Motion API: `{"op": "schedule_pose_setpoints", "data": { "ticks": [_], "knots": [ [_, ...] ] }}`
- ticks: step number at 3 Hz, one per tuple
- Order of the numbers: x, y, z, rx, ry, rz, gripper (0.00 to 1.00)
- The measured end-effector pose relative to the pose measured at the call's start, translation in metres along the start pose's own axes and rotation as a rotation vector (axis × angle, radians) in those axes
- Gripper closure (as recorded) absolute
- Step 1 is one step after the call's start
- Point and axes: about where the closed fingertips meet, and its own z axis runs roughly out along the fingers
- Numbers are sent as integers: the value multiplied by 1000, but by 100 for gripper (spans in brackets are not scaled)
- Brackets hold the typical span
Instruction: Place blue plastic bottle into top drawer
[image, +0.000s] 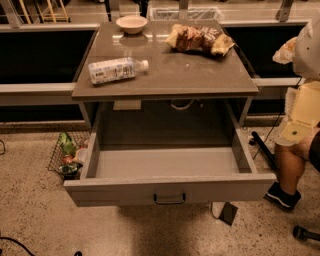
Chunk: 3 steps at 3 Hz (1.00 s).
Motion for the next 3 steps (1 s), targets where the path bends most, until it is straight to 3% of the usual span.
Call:
{"op": "schedule_pose_setpoints", "data": {
  "ticks": [1, 3],
  "knots": [
    [0, 0, 0, 0, 0, 0, 0],
    [0, 0, 0, 0, 0, 0, 41]
  ]
}}
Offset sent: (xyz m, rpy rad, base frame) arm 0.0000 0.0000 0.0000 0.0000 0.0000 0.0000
